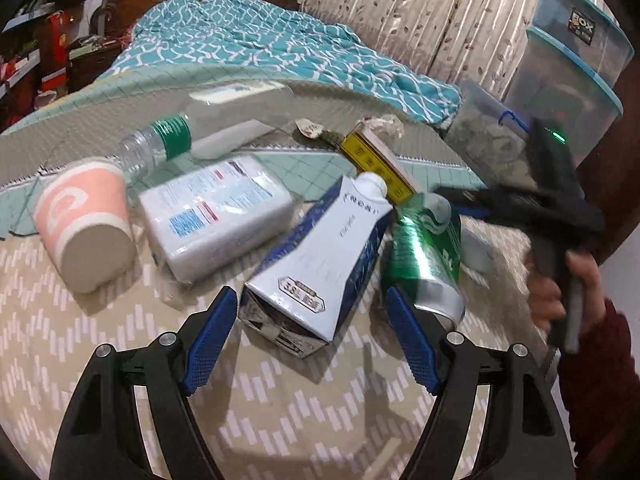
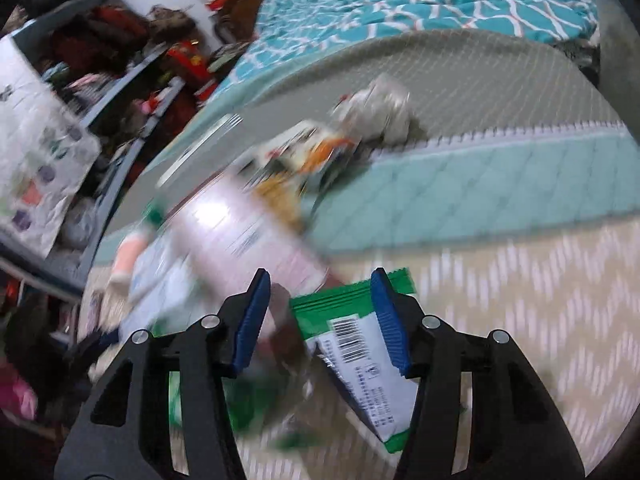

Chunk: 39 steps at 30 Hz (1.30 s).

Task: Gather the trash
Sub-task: 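Grasp the white milk carton with left tool while right tool grasps the green can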

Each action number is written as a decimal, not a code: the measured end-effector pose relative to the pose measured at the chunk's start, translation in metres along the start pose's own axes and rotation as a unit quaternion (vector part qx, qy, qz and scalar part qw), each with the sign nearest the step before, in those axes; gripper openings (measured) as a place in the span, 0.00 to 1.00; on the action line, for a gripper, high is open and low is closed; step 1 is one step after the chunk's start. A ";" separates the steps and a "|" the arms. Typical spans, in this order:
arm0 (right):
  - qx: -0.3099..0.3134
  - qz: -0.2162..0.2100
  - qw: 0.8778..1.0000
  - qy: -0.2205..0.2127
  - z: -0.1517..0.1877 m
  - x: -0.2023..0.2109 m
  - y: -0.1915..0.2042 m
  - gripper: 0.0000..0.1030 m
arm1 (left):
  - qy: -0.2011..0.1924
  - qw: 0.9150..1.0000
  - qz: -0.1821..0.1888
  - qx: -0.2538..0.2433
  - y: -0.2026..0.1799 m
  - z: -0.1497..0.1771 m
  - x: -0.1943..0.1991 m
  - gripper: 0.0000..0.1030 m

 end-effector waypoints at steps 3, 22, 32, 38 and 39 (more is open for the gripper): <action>0.005 0.014 1.000 -0.024 0.025 0.024 -0.001 0.54 | 0.002 1.000 0.000 -0.001 -0.001 0.001 -0.005 0.65; -0.062 0.055 0.991 -0.104 0.059 0.071 -0.023 0.65 | 0.001 0.999 -0.042 0.010 0.037 0.059 0.066 0.65; -0.043 -0.055 0.995 -0.072 0.053 0.047 0.038 0.65 | -0.065 0.997 -0.044 0.026 0.029 0.037 0.099 0.87; -0.135 -0.110 0.984 -0.017 0.052 -0.005 0.045 0.65 | -0.048 0.994 -0.092 -0.030 0.004 0.033 0.061 0.87; -0.152 -0.121 0.981 -0.014 0.049 -0.012 0.044 0.65 | -0.042 0.994 -0.097 -0.032 0.006 0.034 0.056 0.86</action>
Point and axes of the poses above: each gripper's, at about its wrist camera, not at the fingertips, and x roughly against the way its jaws point, y to its left, z to its underside, the point moved 4 cm from there along -x, roughly the way its jaws point, and after that the axes turned 6 degrees about x, right-handed, at the moved point
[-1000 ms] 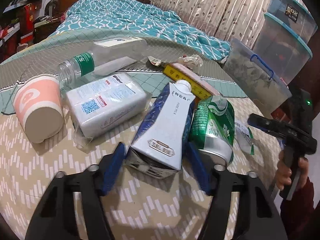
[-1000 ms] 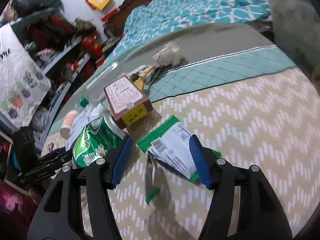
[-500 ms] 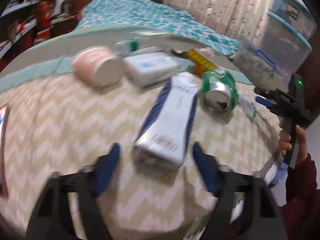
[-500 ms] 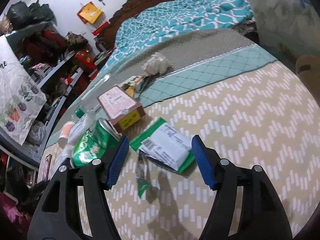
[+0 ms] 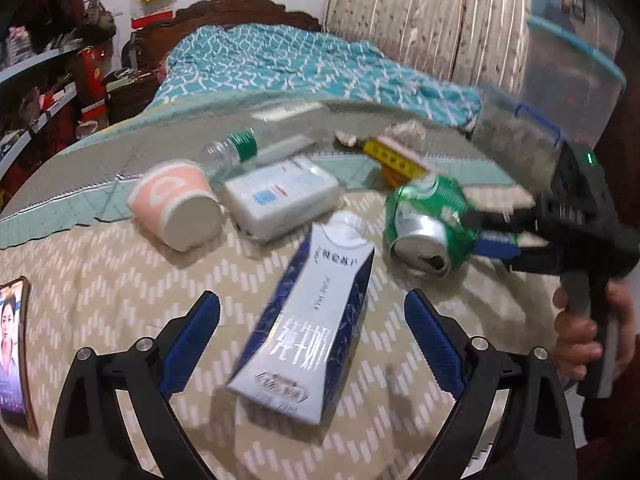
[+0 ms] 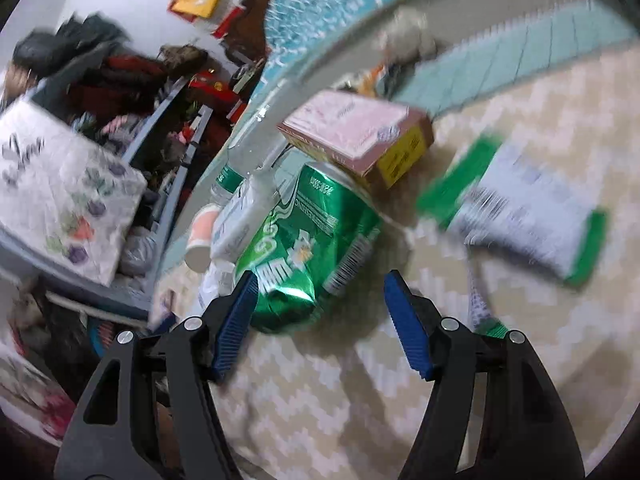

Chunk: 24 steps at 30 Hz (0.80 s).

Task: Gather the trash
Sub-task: 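Grasp the white milk carton with left tool while right tool grasps the green can, then carry carton and can over the beige bin and open both tools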

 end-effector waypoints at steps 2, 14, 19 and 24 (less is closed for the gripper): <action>-0.030 -0.024 0.999 0.002 -0.005 -0.012 -0.003 0.61 | 0.016 1.000 -0.015 -0.002 0.002 0.004 -0.012 0.83; 0.130 -0.066 0.989 -0.018 0.029 0.015 0.072 0.15 | 0.029 0.996 0.075 0.045 0.017 0.010 0.002 0.47; 0.176 -0.009 0.983 -0.056 0.043 0.063 0.068 0.15 | 0.034 0.987 0.155 0.023 -0.013 0.015 0.016 0.47; 0.113 0.037 0.985 -0.124 0.042 0.117 0.020 0.15 | 0.036 0.978 0.202 -0.034 -0.065 0.008 0.015 0.47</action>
Point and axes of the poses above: each gripper's, at about its wrist camera, not at the fingertips, and x roughly against the way its jaws point, y to its left, z to its underside, the point moved 4 cm from there along -x, roughly the way its jaws point, and after that the axes turned 6 degrees about x, right-handed, at the moved point
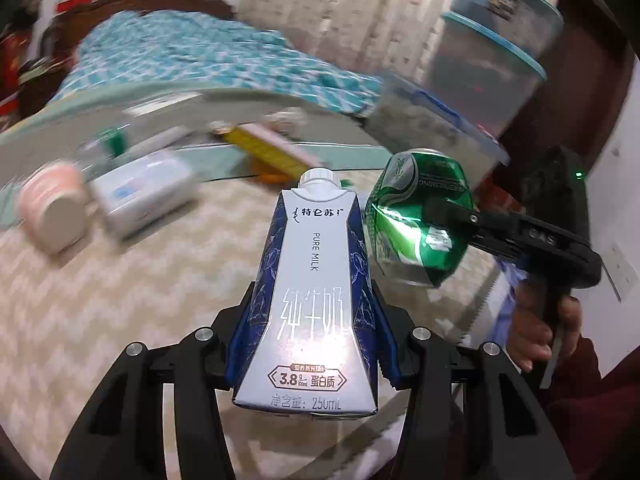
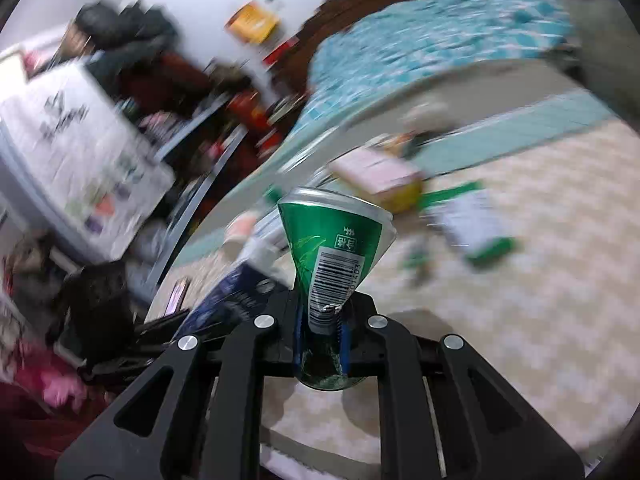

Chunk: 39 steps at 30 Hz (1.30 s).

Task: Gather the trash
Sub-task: 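Carry carton and can over the beige bin and open both tools, then bring both open tools back over the bed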

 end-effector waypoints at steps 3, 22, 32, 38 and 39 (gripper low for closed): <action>-0.046 0.034 0.998 -0.028 0.003 0.023 -0.035 0.15 | 0.023 0.999 0.017 -0.018 -0.021 -0.010 -0.026 0.47; -0.167 0.154 0.959 -0.170 -0.024 0.147 -0.211 0.15 | 0.155 0.971 0.094 -0.155 -0.182 -0.065 -0.226 0.47; -0.225 0.214 0.934 -0.174 -0.065 0.159 -0.294 0.45 | 0.141 0.964 0.087 -0.206 -0.278 -0.116 -0.320 0.68; -0.218 0.235 0.920 -0.227 -0.055 0.180 -0.289 0.76 | 0.127 0.970 0.095 -0.182 -0.285 -0.134 -0.321 0.71; -0.222 0.232 0.917 -0.235 -0.051 0.183 -0.286 0.76 | 0.123 0.971 0.097 -0.179 -0.282 -0.135 -0.315 0.72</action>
Point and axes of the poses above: each gripper's, at about its wrist camera, not at the fingertips, and x roughly against the way its jaws point, y to its left, z to its underside, the point moved 4 cm from there along -x, roughly the way its jaws point, and after that the axes turned 6 degrees about x, right-handed, at the moved point
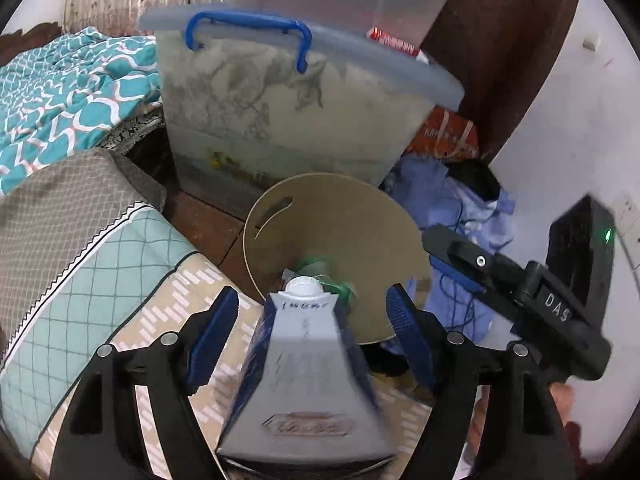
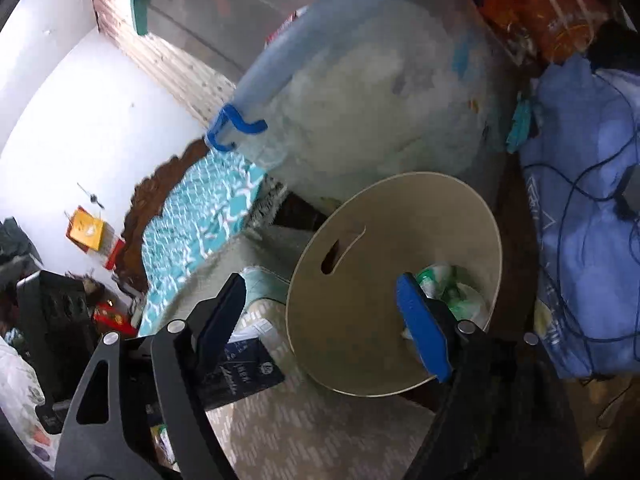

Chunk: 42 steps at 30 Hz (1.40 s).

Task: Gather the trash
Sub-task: 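Bring both open tools back over the bed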

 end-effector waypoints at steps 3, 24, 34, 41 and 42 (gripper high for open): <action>-0.015 0.000 1.000 -0.014 0.011 0.011 0.000 0.76 | -0.013 1.000 0.000 0.012 0.006 0.002 0.015 0.72; 0.008 0.011 1.000 -0.019 0.051 0.038 0.013 0.75 | 0.017 0.998 -0.048 -0.034 -0.005 0.056 0.004 0.48; 0.038 0.024 0.998 -0.048 0.053 0.062 0.029 0.75 | -0.012 0.998 -0.061 -0.022 -0.015 0.029 0.009 0.68; 0.078 -0.030 0.996 0.023 0.103 0.030 0.083 0.75 | -0.046 0.993 -0.110 0.021 0.044 0.119 0.101 0.68; 0.083 -0.037 0.995 0.032 0.109 0.027 0.090 0.75 | -0.052 0.991 -0.123 0.028 0.052 0.130 0.112 0.68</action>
Point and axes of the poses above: each gripper's, at about its wrist camera, not at the fingertips, and x roughly against the way its jaws point, y to its left, z to its underside, the point moved 4 cm from there along -x, roughly the way its jaws point, and after that the axes turned 6 degrees about x, right-handed, at the moved point
